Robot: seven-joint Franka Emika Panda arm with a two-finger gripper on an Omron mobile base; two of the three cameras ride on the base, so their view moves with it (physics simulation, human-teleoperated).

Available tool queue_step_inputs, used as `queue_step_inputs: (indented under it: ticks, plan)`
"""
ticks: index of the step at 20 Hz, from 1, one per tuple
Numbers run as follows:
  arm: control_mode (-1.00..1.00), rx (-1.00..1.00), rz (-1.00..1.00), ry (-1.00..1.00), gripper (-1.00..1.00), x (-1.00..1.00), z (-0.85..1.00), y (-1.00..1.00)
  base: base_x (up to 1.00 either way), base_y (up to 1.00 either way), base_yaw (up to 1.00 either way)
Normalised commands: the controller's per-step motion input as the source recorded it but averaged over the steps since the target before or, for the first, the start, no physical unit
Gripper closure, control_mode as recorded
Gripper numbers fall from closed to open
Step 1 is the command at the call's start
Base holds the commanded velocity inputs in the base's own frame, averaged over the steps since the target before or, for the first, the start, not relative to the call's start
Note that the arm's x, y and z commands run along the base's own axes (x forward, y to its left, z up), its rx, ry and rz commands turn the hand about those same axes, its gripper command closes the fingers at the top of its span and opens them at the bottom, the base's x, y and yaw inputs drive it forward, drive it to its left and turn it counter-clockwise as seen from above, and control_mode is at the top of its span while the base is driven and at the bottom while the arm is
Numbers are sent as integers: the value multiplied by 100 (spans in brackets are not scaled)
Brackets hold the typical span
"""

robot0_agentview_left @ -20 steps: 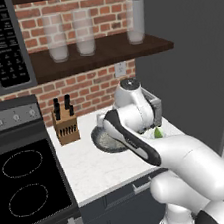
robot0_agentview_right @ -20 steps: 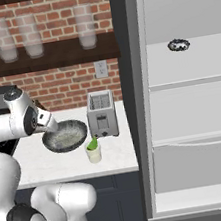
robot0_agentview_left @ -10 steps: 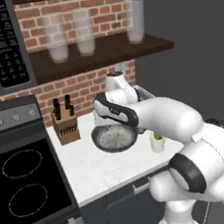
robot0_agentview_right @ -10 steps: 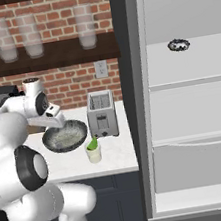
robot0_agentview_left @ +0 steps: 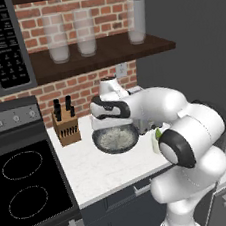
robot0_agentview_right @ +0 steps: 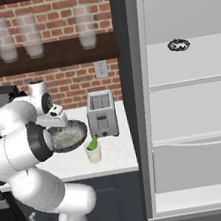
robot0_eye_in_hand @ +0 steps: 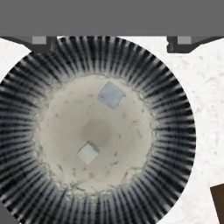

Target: Grab a lemon wedge from the fridge and one ice cube from the ice bowl, and put them in the glass of lemonade.

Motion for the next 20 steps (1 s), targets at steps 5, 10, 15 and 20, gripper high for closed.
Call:
queue_step_inputs:
  ticks: [5,10,15,20]
  plan:
    - [-100,-1,19,0,-100,36,-65,6,0,0,0]
    - [-100,0,24,0,-100,28,-46,1,0,0,0]
    - [-100,0,17,0,-100,0,-20,0,0,0,0]
    - [-100,0,14,0,-100,6,-30,0,0,0,0]
